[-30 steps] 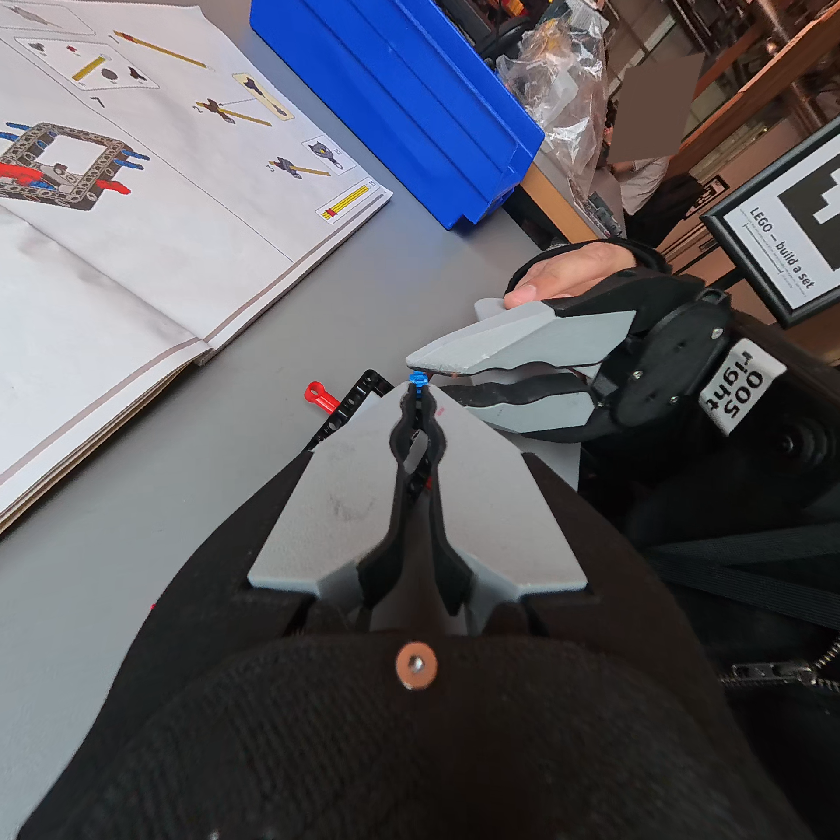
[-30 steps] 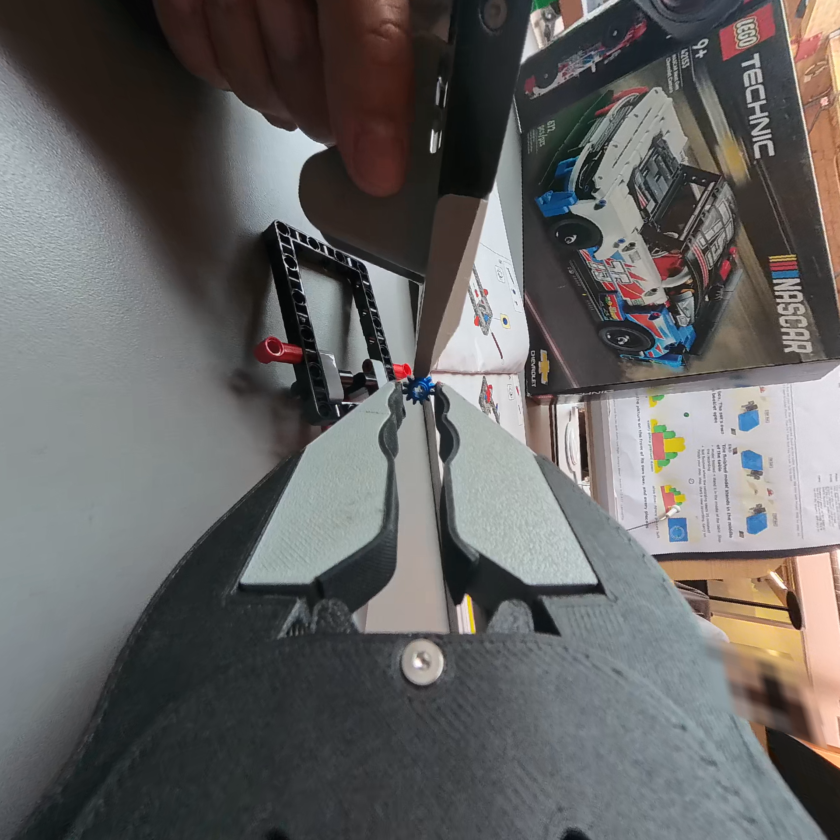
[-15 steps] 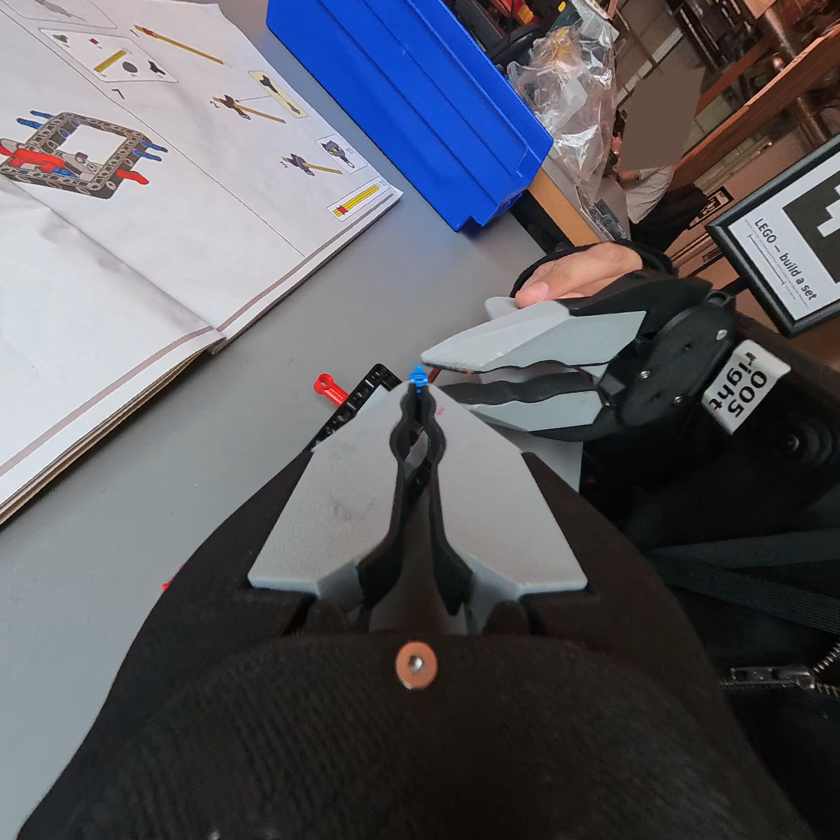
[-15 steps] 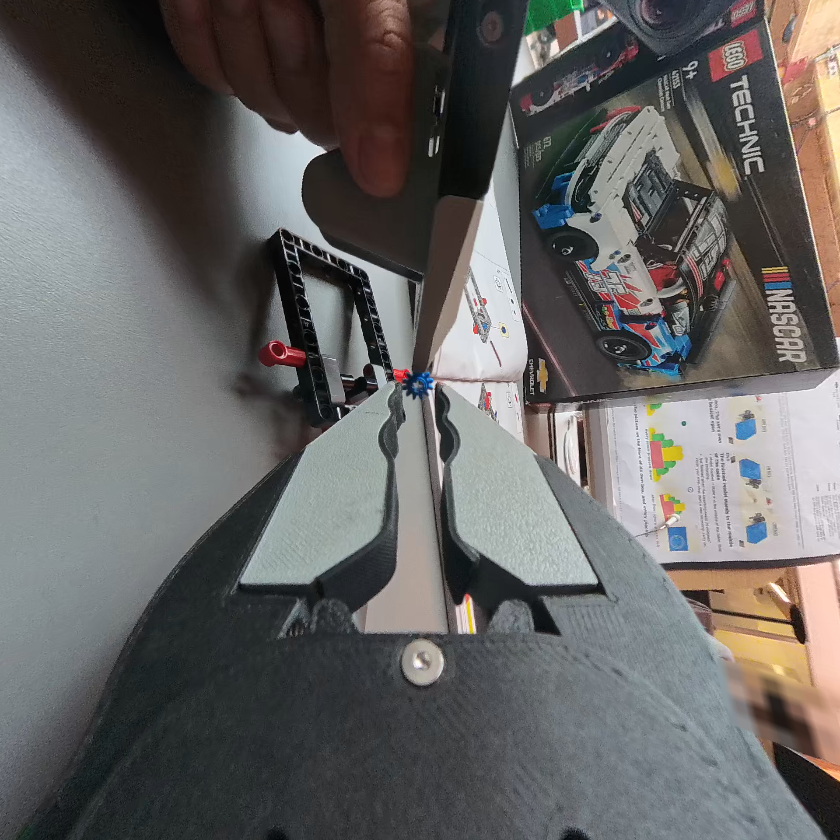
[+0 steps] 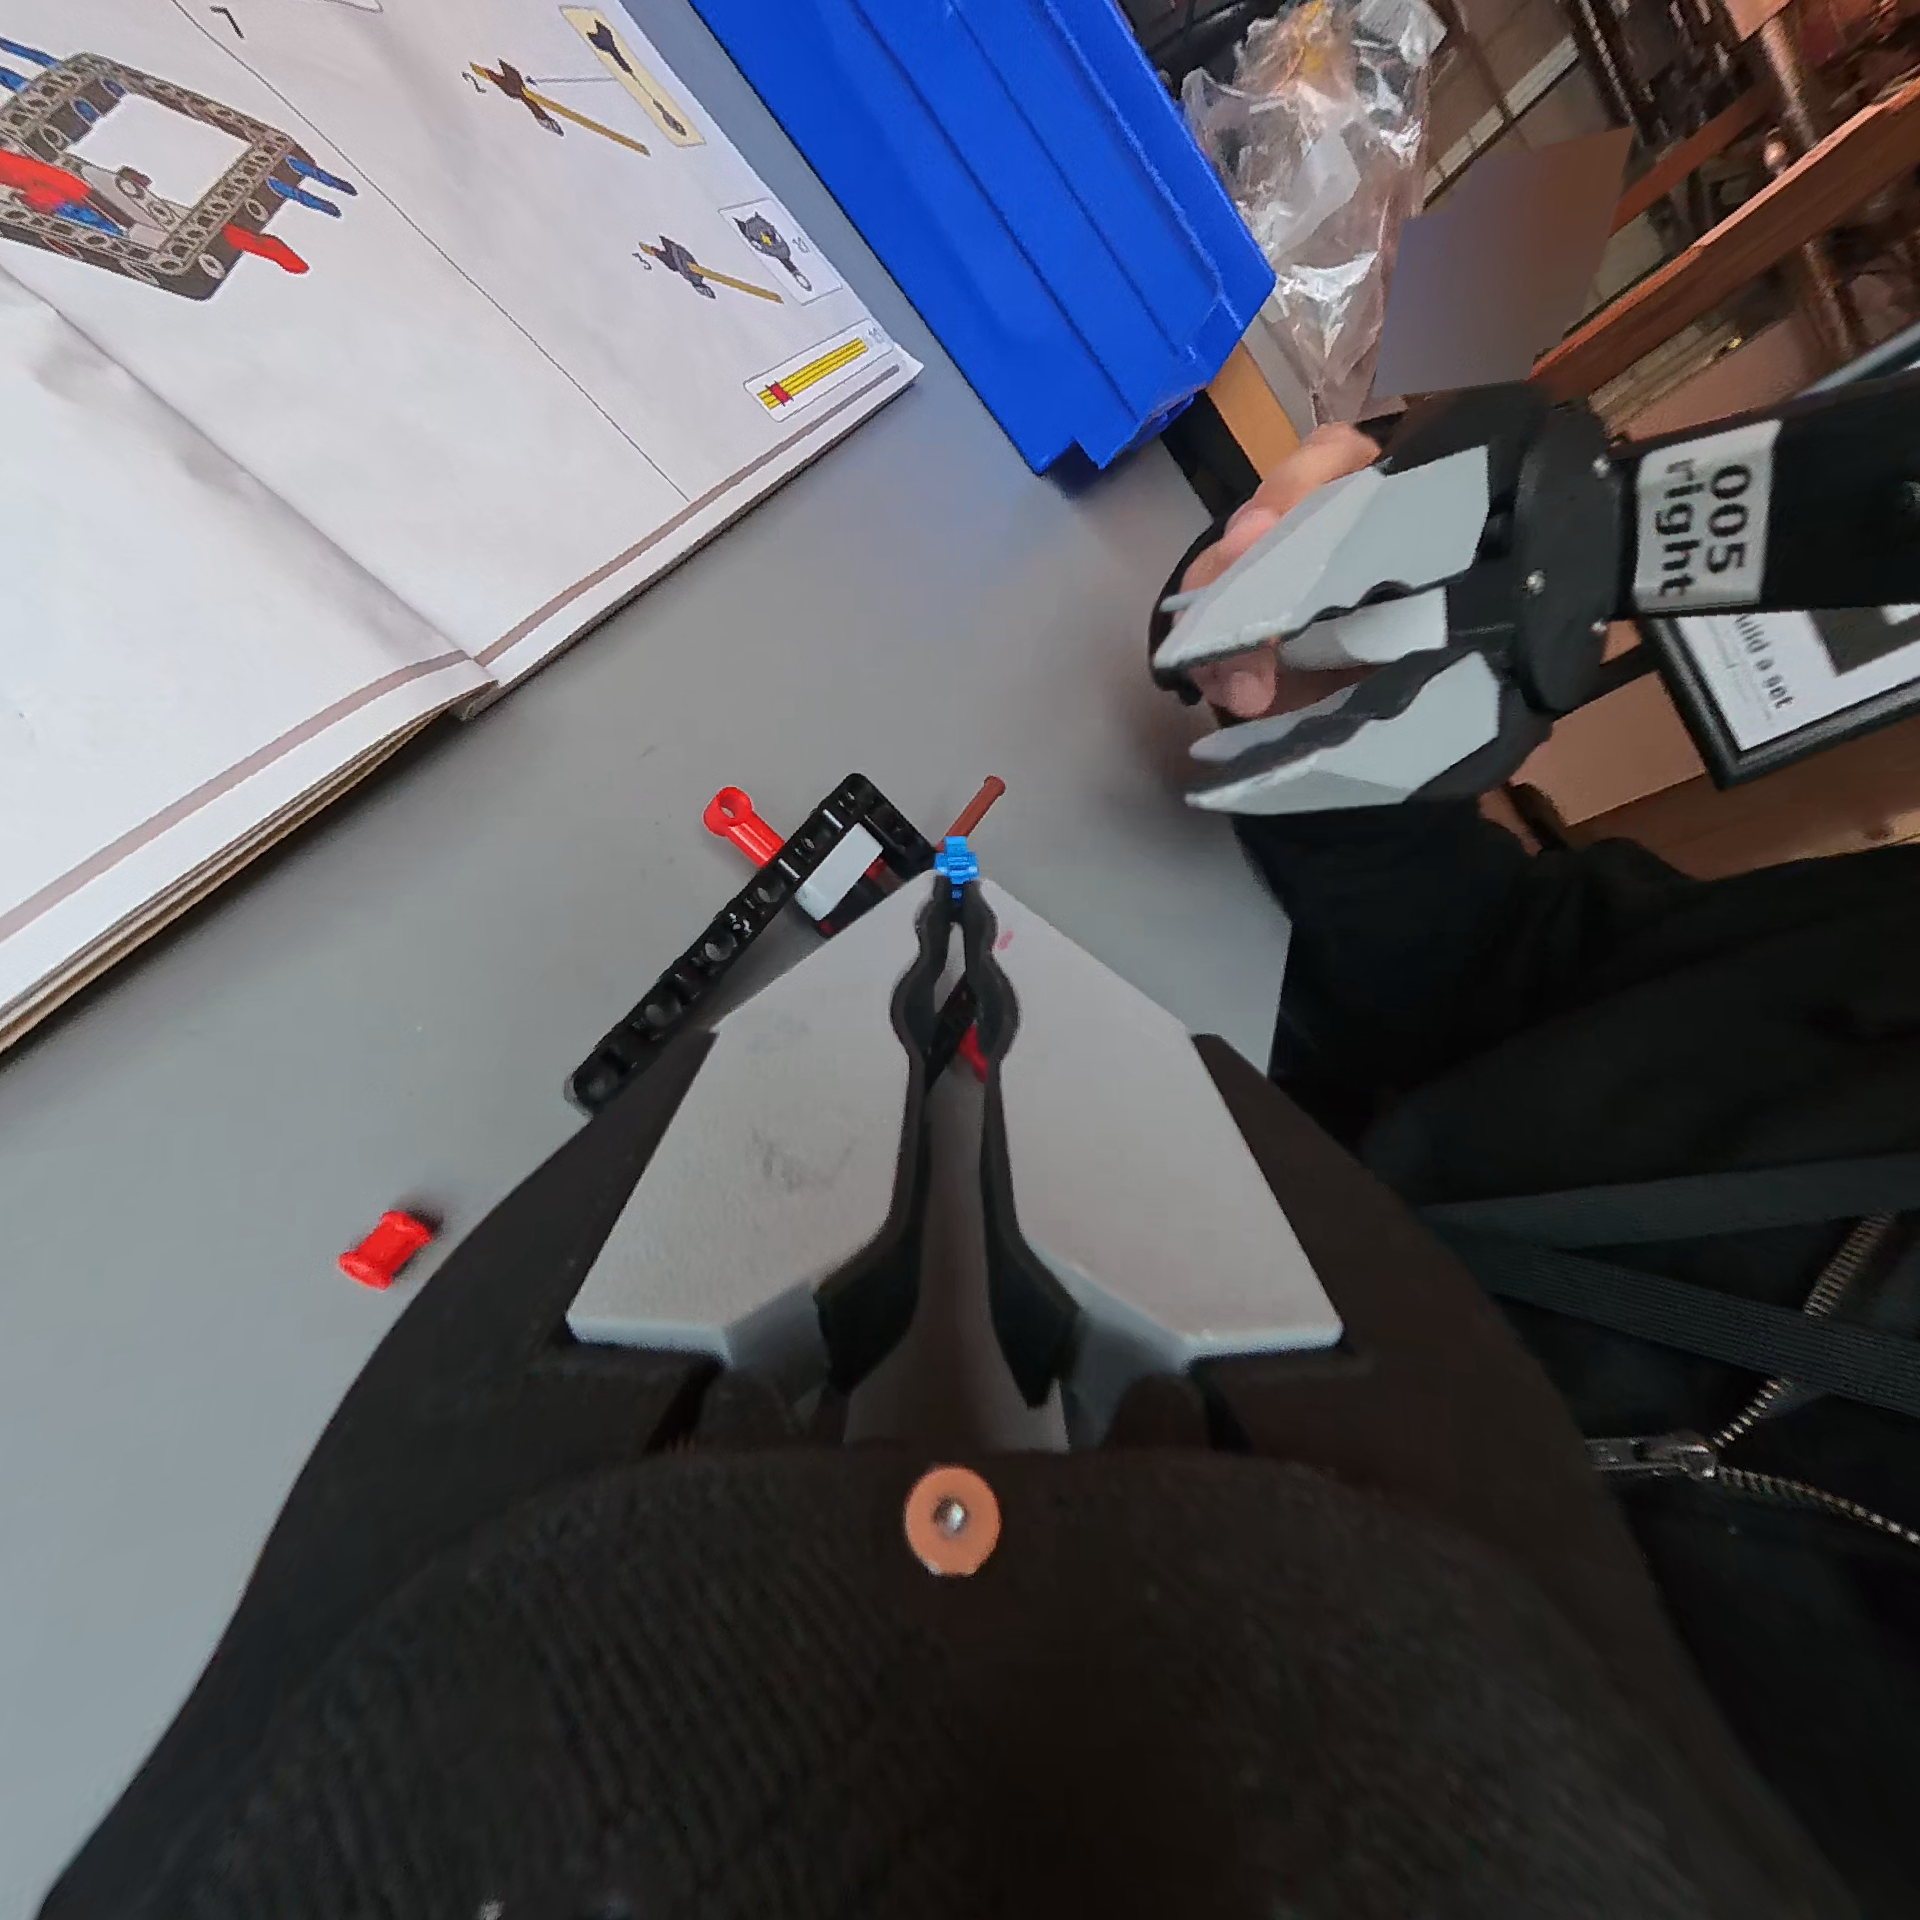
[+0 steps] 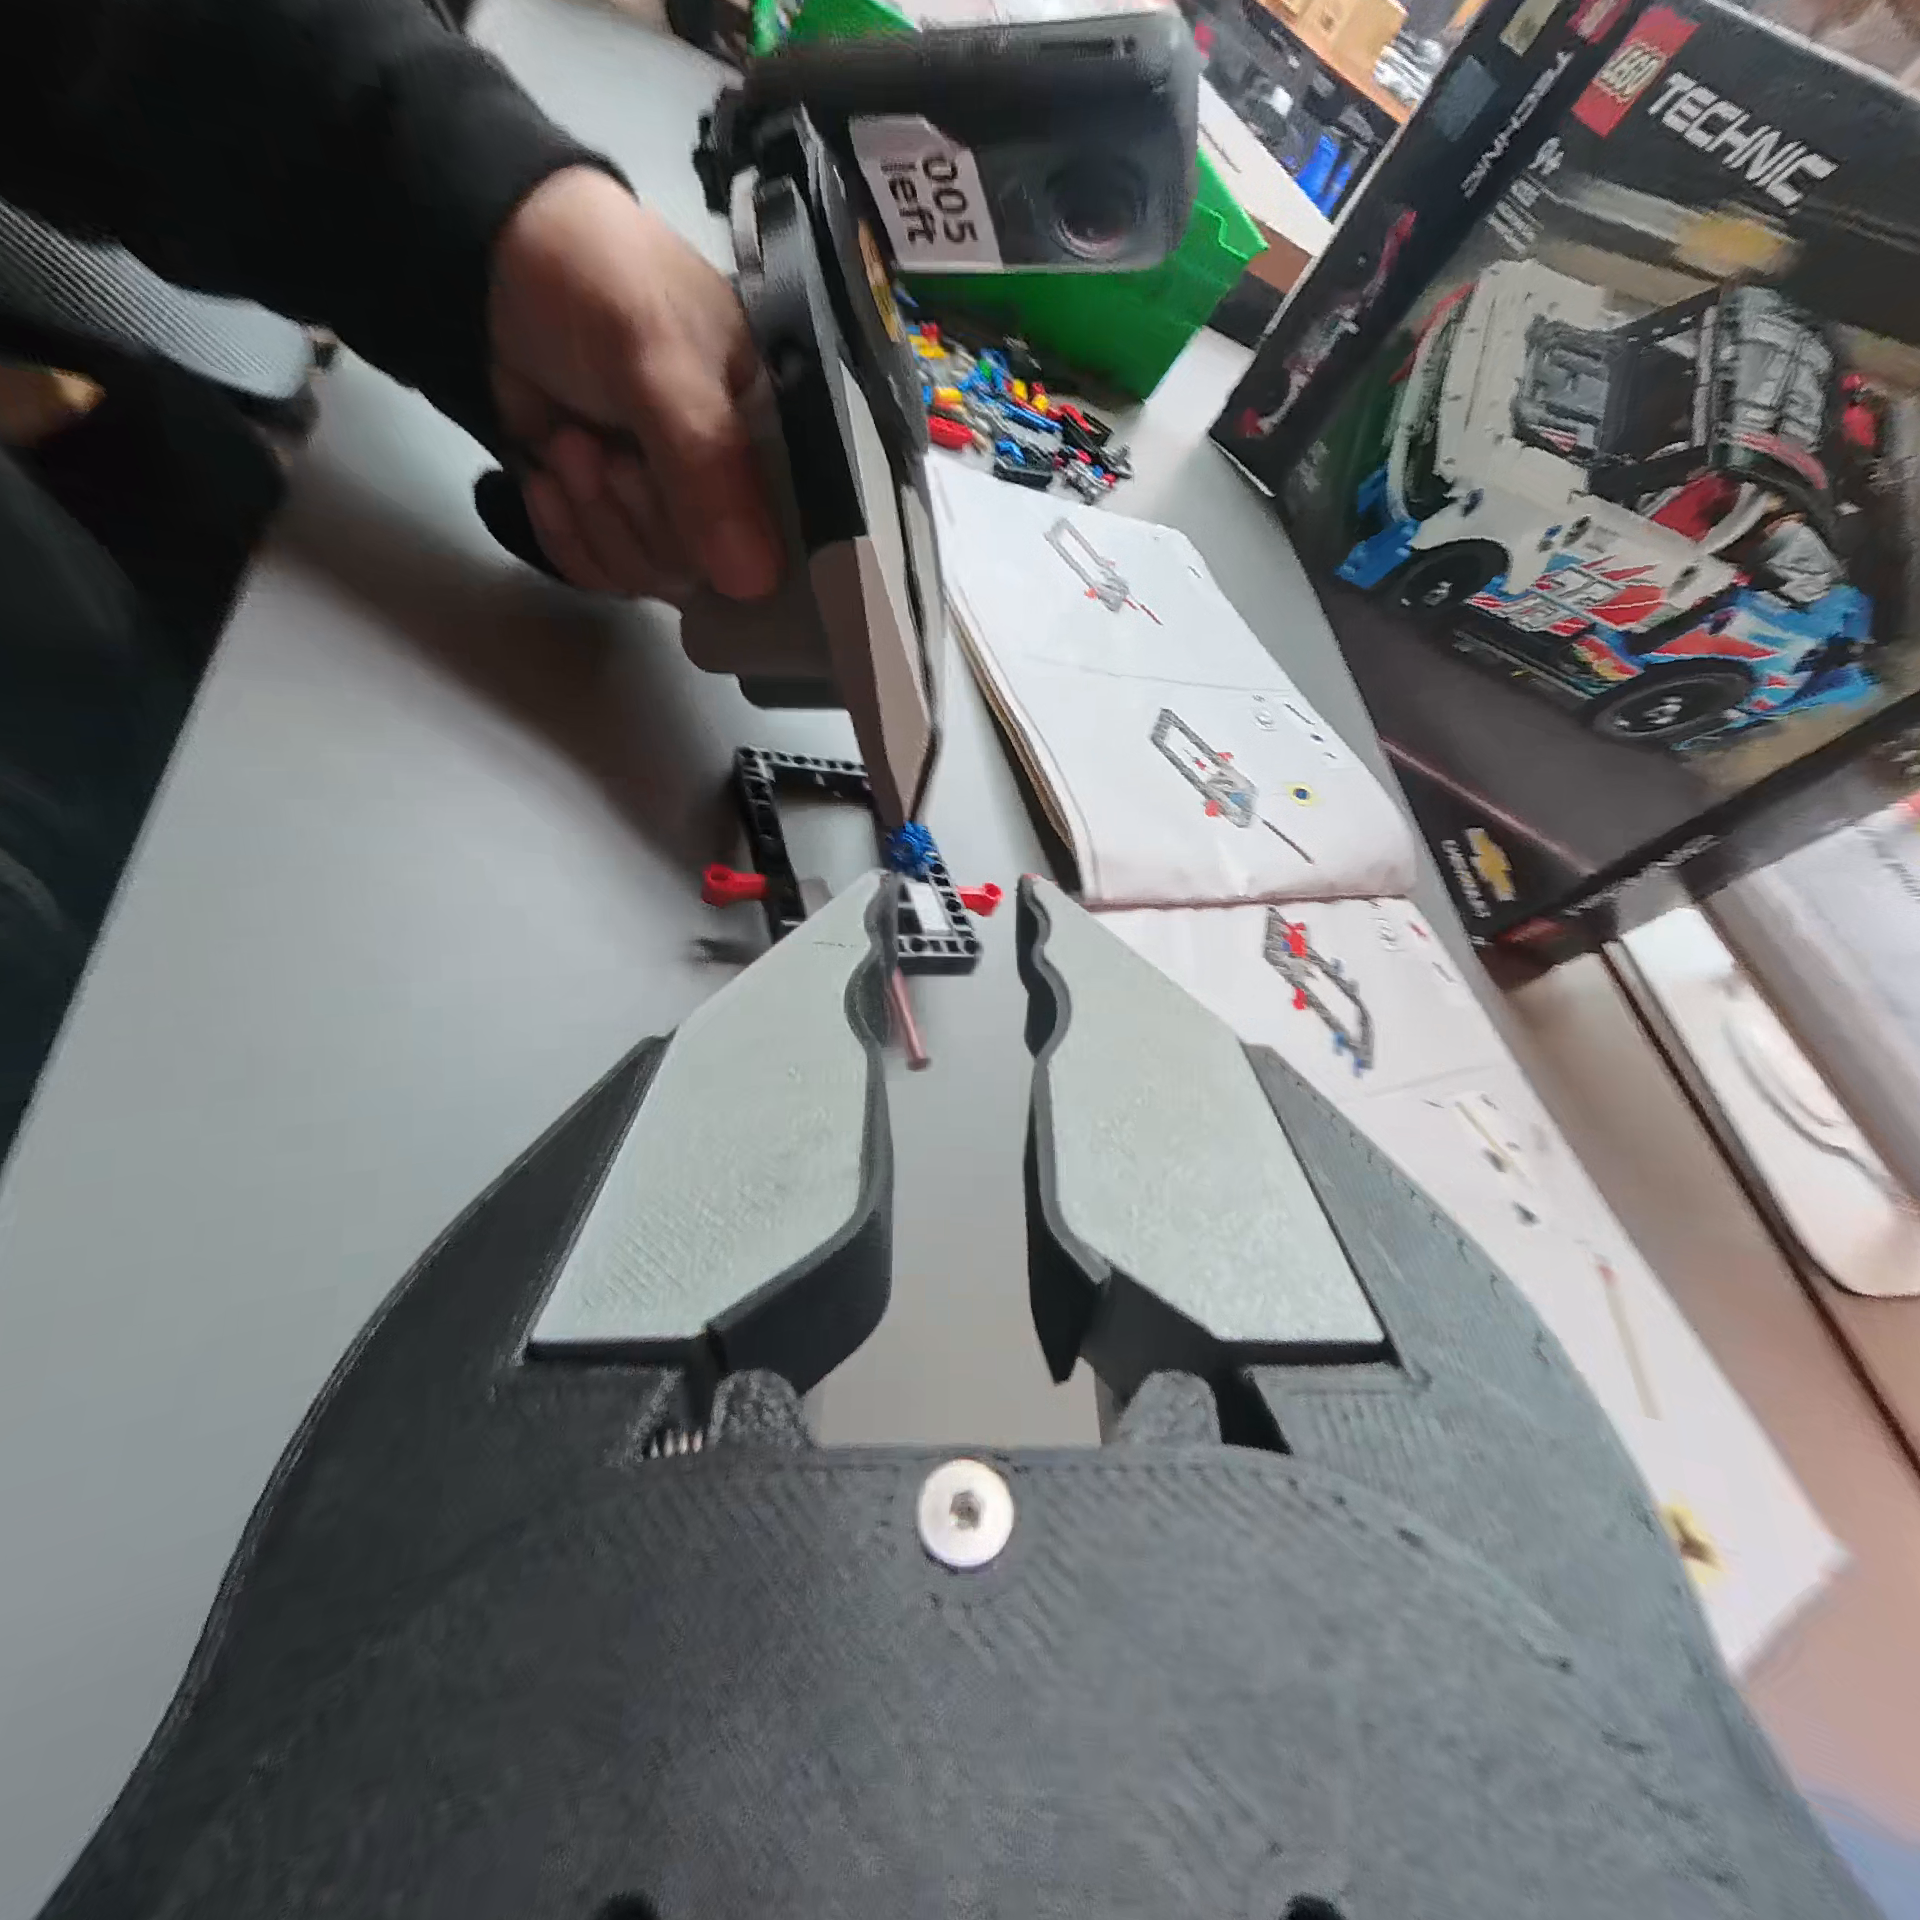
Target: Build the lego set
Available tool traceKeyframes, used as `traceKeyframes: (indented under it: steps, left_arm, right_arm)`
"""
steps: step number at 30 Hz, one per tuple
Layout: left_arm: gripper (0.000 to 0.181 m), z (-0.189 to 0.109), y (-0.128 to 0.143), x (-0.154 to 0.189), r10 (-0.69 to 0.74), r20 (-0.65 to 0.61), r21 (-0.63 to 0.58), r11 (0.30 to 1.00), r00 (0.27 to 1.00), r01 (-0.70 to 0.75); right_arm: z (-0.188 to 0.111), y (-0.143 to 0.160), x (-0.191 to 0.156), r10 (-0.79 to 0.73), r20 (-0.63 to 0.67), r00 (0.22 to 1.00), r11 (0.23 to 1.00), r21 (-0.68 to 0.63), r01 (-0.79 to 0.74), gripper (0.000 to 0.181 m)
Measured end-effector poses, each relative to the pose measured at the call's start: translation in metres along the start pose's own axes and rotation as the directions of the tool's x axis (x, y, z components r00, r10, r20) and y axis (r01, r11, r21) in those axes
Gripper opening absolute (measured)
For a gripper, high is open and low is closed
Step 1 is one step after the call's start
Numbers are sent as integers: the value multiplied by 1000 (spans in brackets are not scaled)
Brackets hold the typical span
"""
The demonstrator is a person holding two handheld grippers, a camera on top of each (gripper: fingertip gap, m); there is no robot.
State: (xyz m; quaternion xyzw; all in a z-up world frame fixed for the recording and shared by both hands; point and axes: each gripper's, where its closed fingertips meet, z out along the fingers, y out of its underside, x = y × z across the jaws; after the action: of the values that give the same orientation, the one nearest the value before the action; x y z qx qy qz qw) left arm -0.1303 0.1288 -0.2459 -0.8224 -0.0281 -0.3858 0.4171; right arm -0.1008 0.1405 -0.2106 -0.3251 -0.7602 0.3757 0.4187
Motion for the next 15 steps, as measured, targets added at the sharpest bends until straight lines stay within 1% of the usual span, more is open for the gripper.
traceKeyframes:
  steps: [2,4,6,10,12,15]
  left_arm:
    - [0,2,-1,6,-49,-46,18,999,998,49]
    - [0,2,-3,12,-85,-85,32,996,993,88]
    - [0,2,-4,16,-101,-106,35,994,989,105]
    - [0,1,-6,23,-126,-140,44,990,982,133]
    - [0,1,-6,25,-129,-148,44,990,981,137]
    - [0,1,-5,27,-130,-156,41,990,979,138]
  right_arm:
    - [3,0,-5,37,34,999,999,2,-37,24]
    - [8,2,-4,10,-5,1000,1000,-21,-10,28]
    - [12,1,-1,-62,-73,995,997,-46,59,25]
    - [21,4,-12,-183,-80,980,979,-107,174,24]
    - [25,5,-13,-203,-87,975,974,-124,191,21]
    - [26,4,-13,-188,-81,979,977,-117,178,16]
